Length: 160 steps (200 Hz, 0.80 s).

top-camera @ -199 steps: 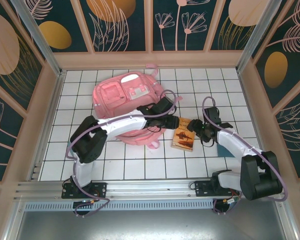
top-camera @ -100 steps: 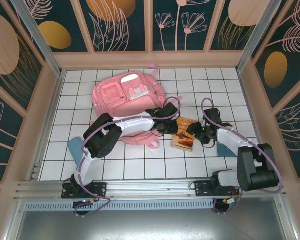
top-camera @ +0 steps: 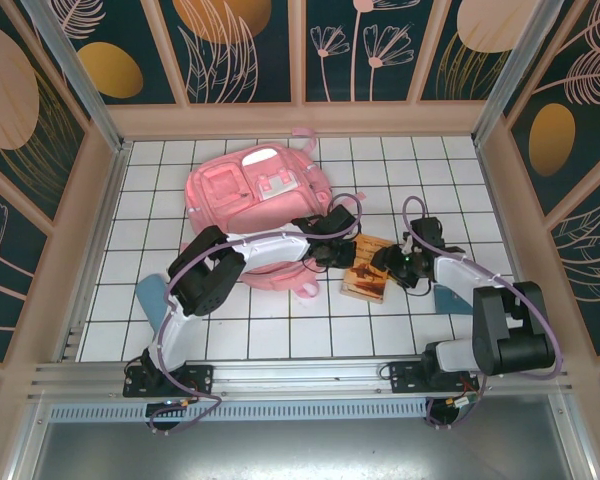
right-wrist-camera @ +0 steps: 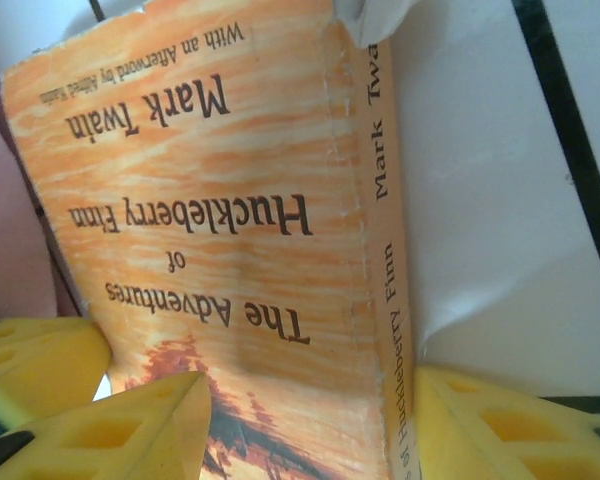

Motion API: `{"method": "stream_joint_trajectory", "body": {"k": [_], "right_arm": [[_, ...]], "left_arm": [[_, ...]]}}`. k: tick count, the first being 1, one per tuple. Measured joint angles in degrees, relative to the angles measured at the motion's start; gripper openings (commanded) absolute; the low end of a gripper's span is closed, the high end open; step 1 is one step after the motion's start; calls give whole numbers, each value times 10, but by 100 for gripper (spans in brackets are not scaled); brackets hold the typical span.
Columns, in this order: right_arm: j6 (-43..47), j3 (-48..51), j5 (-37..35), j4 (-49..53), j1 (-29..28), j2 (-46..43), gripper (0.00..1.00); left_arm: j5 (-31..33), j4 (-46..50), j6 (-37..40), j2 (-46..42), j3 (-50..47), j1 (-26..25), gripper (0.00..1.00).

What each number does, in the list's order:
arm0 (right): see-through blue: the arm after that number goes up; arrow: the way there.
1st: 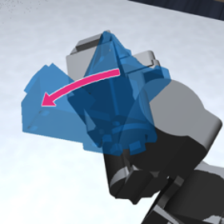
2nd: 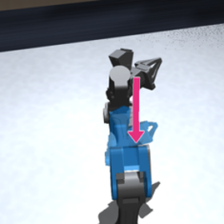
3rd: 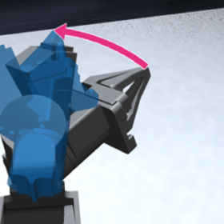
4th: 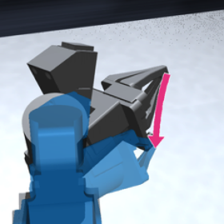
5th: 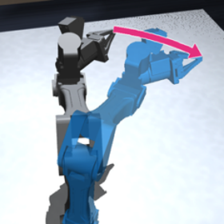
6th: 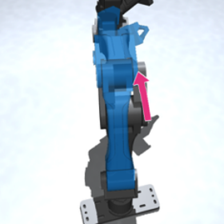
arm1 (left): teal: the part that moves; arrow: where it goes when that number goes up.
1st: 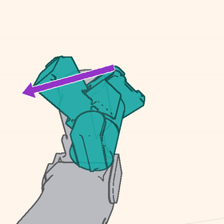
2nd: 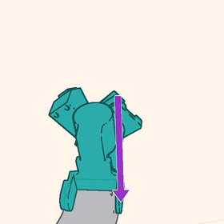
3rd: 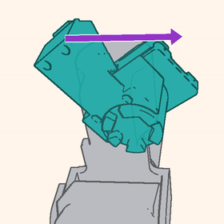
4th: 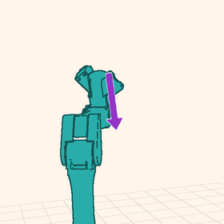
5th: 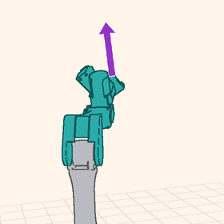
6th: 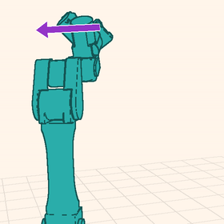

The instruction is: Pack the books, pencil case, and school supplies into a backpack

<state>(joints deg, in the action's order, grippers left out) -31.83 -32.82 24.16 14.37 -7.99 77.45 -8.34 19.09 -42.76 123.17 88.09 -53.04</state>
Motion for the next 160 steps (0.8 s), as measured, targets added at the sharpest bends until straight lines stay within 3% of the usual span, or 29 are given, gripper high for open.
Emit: {"method": "stream_joint_trajectory", "body": {"k": [53, 113, 133, 160], "right_arm": [[-19, 17, 75, -27, 18, -97, 55], [-79, 52, 163, -121, 18, -64, 52], [-82, 52, 170, -127, 16, -63, 50], [-65, 39, 141, -102, 12, -63, 40]], "left_arm": [[13, 0, -7, 0, -5, 6, 5], [8, -11, -10, 1, -9, 6, 5], [8, -11, -10, 1, -10, 6, 6], [8, -11, -10, 1, -10, 6, 10]]}}
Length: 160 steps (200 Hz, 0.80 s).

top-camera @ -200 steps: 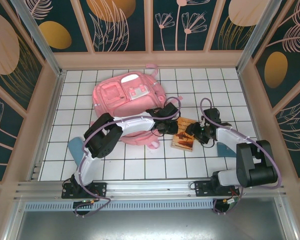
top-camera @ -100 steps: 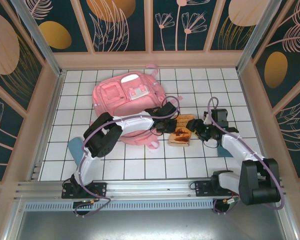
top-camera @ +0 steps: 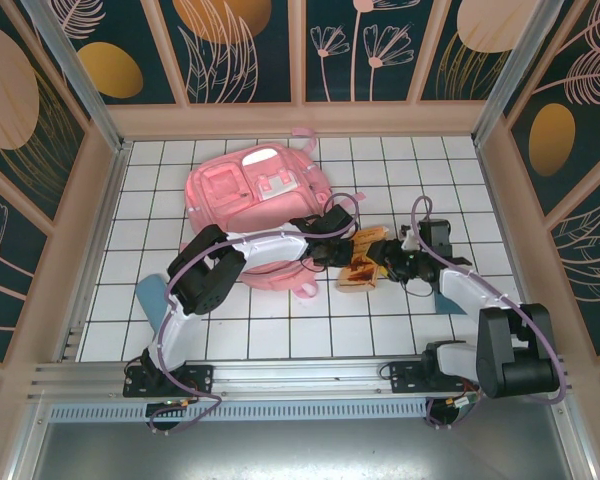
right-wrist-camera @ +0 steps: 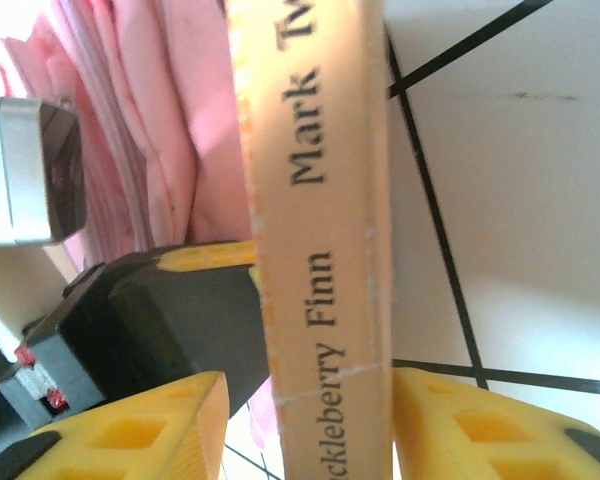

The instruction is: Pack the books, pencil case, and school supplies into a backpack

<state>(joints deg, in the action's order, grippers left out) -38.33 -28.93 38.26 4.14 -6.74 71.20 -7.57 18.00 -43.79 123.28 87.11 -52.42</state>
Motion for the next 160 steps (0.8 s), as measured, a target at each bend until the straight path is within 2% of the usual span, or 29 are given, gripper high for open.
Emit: {"method": "stream_joint_trajectory", "body": {"k": [13, 34, 62, 76, 87, 121, 160], "right_arm": [[11, -7, -21, 14, -1, 0, 28], [23, -15, -54, 39, -1, 0, 17], [35, -26, -98, 70, -2, -18, 14], [38, -35, -115, 82, -2, -43, 14], [41, -43, -119, 85, -1, -64, 13], [45, -65, -64, 50, -2, -94, 14], [16, -90, 11, -25, -30, -63, 14]], "left_arm": [[-1, 0, 0, 0, 0, 0, 13], [-2, 10, 5, 0, 8, 0, 22], [-11, 26, 12, -7, 31, 2, 40], [-12, 33, 16, -32, 32, 9, 53], [-12, 33, 16, -57, 32, 20, 58], [-30, 6, 25, -175, -9, 101, 73], [-84, -60, 15, -275, -110, 207, 96]]}}
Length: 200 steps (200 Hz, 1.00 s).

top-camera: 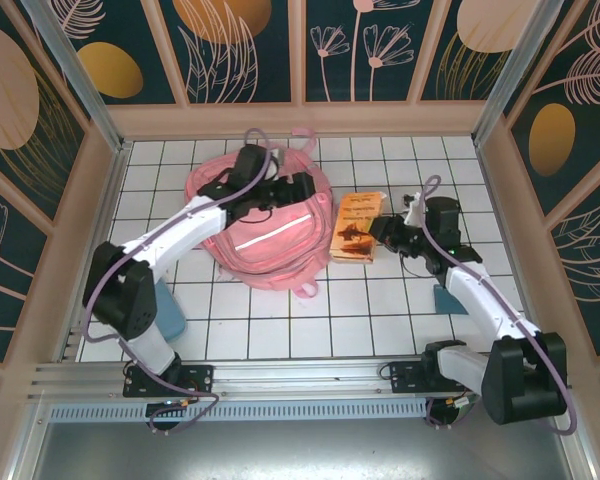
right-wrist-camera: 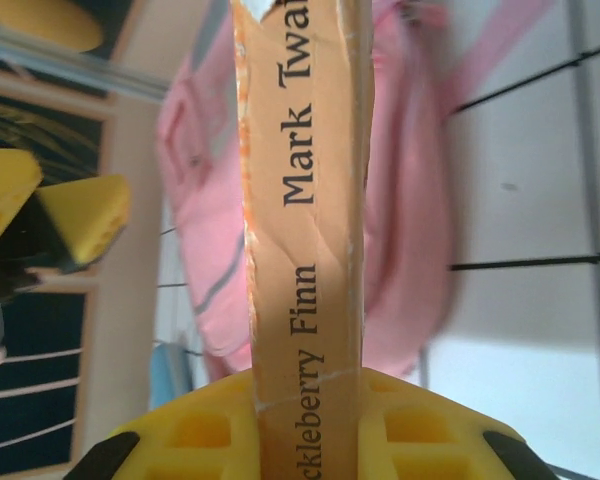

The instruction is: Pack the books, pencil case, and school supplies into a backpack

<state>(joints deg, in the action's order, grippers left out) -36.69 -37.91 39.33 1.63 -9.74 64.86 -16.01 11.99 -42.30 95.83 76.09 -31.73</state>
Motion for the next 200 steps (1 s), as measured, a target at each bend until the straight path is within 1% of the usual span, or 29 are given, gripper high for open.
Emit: {"method": "stream_joint_trajectory", "body": {"k": [6, 29, 66, 88, 128, 146, 159, 177, 187, 200], "right_arm": [[-8, -9, 10, -15, -10, 13, 14], [-40, -44, 41, -79, -51, 69, 14], [-90, -114, 89, -166, -105, 167, 13], [-123, -140, 120, -220, -116, 203, 13], [-190, -142, 175, -309, -116, 226, 14], [-212, -142, 195, -336, -116, 230, 14], [-224, -142, 206, -349, -116, 231, 14], [-229, -142, 213, -355, -116, 231, 15], [-233, -142, 216, -357, -114, 231, 15], [-234, -142, 219, -357, -110, 231, 16]], "left_arm": [[-12, -11, -3, -10, -17, 9, 99], [-67, -55, -22, -37, -73, 39, 99], [-147, -116, -49, -54, -119, 70, 99], [-192, -139, -63, -55, -129, 77, 99], [-257, -184, -86, -55, -132, 78, 95], [-277, -217, -107, -55, -134, 80, 86], [-286, -243, -122, -55, -138, 81, 76], [-290, -280, -146, -58, -148, 82, 56], [-290, -300, -160, -62, -158, 82, 48], [-290, -326, -180, -68, -171, 83, 35]]}}
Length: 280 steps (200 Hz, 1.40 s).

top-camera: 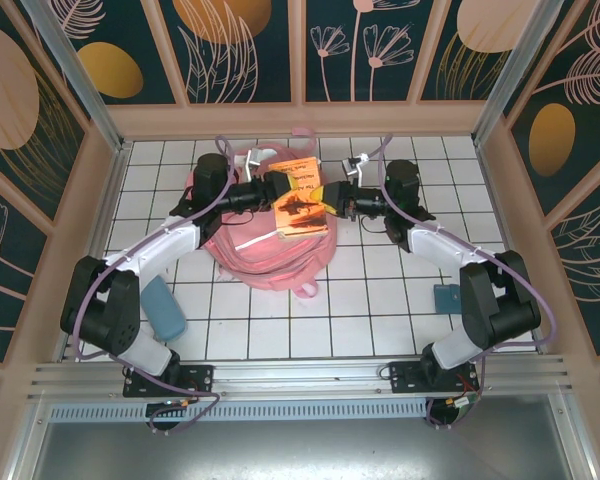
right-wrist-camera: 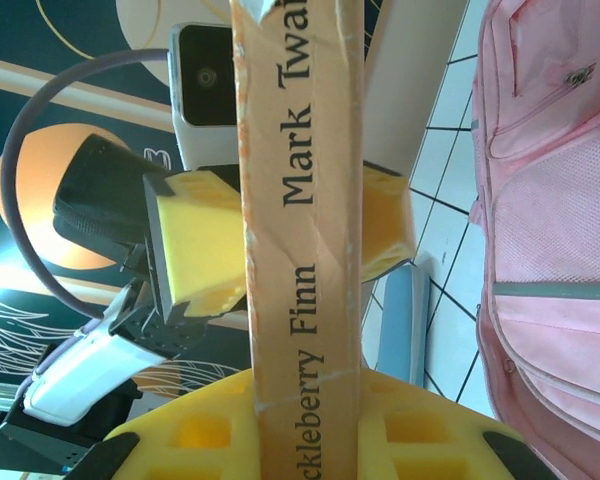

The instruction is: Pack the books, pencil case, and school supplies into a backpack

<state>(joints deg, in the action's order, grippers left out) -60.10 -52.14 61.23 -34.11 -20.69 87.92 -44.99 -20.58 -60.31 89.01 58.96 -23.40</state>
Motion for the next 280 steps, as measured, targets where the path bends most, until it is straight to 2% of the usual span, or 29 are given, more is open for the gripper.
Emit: {"method": "stream_joint_trajectory", "body": {"k": [13, 24, 44, 59, 77, 107, 147, 174, 199, 210, 220, 253, 280], "right_arm": [[-1, 0, 0, 3, 4, 0, 20], [-1, 0, -2, 6, 6, 0, 29], [-3, 0, -23, 12, 6, -4, 59], [-3, 5, -59, 13, 6, -17, 71], [-25, 21, -107, 1, -3, -41, 77], [-83, 47, -182, -56, -49, -49, 79], [-141, 51, -260, -123, -108, -16, 70], [-163, 50, -298, -148, -131, -3, 57], [-175, 50, -325, -165, -138, 0, 42], [-177, 50, -334, -168, -139, 0, 35], [-174, 50, -341, -170, -139, 0, 28], [-139, 51, -368, -108, -138, -21, 20], [-91, 63, -393, -26, -116, -69, 17]], "left_arm": [[2, -19, -16, -5, -8, 2, 25], [5, -35, -33, -9, -12, 1, 17], [22, -64, -60, -24, -32, 1, 10], [44, -75, -85, -39, -55, 2, 10], [80, -76, -106, -50, -64, 2, 10], [146, -89, -138, -68, -65, 2, 10], [212, -113, -172, -75, -65, 2, 9], [239, -119, -184, -75, -69, 2, 10], [251, -120, -188, -75, -69, 2, 16], [255, -118, -188, -75, -69, 2, 24], [258, -115, -187, -75, -69, 2, 37], [263, -52, -152, -76, -60, 2, 81], [264, 49, -85, -76, -35, 2, 90]]}}
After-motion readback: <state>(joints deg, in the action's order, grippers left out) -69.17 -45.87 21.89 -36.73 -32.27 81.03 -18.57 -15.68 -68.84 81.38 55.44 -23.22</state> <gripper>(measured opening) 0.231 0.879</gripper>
